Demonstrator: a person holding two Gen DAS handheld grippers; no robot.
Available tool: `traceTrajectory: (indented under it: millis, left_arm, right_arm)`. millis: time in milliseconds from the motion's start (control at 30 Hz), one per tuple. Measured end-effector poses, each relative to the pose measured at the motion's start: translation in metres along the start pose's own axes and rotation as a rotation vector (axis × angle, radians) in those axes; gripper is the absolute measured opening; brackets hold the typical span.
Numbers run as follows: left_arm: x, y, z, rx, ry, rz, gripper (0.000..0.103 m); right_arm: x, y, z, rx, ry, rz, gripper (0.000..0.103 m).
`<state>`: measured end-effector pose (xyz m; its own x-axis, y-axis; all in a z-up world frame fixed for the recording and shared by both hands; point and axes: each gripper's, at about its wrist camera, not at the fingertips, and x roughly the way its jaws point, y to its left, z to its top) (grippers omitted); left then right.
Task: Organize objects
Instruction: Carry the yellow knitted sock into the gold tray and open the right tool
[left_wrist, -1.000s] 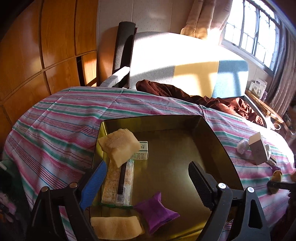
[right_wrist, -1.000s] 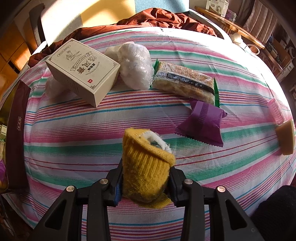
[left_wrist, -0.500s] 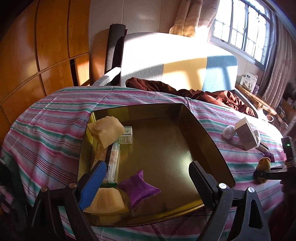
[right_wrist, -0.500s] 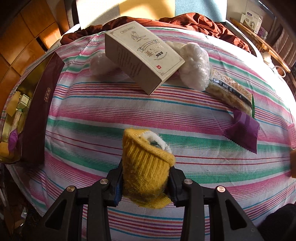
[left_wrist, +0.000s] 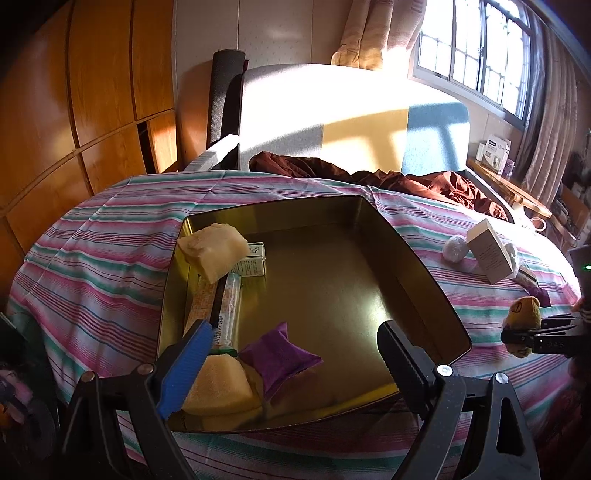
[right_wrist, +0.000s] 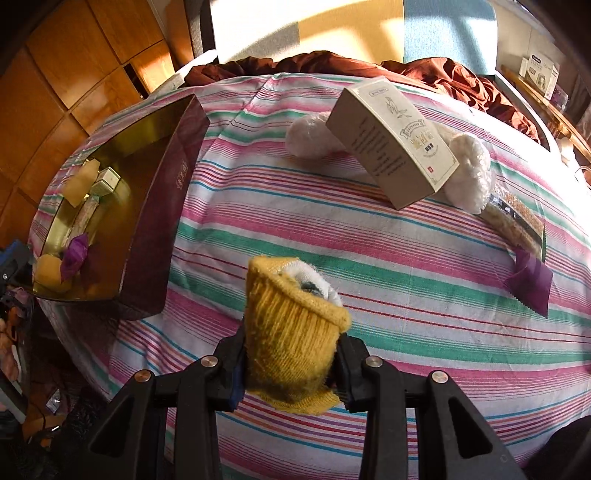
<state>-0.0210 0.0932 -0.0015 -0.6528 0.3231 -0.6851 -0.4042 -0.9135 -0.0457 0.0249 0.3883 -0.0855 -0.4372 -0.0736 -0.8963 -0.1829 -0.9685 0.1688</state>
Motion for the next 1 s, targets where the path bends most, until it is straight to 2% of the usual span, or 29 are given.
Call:
traceTrajectory:
  millis: [200,367,633,733,833,867,933,1000]
  left_arm:
    - [-0.004,0.009,-0.003,-0.016,-0.008,0.005,0.092]
    - [-0.005,0.023,-0.005,-0.049,-0.007,0.015,0.093]
    - [-0.015,0.064,0.002,-0.143,-0.039,0.048,0.093]
    - [-0.019,0.083,0.005,-0.183,-0.055,0.074,0.094]
    - [-0.02,0.096,0.002,-0.216,-0.054,0.091,0.096]
    - [-0.02,0.1,0.001,-0.225,-0.05,0.094,0.098]
    - [-0.018,0.104,-0.003,-0.237,-0.038,0.096,0.101]
    - [-0.016,0.106,-0.007,-0.244,-0.023,0.098,0.103]
  right_arm:
    - [-0.046,0.043,0.019,-0.056,-0.108,0.1,0.037]
    - [-0.054,0.088,0.037,-0.141,-0.114,0.153,0.037]
    - [-0.008,0.148,0.062,-0.215,-0.046,0.164,0.037]
    - [0.012,0.17,0.061,-0.221,-0.006,0.192,0.043]
    - [0.027,0.184,0.056,-0.212,0.04,0.274,0.062]
    - [0.031,0.187,0.054,-0.215,0.049,0.287,0.075]
    - [0.035,0.19,0.051,-0.234,0.052,0.288,0.09]
    - [0.036,0.192,0.048,-0.25,0.044,0.276,0.09]
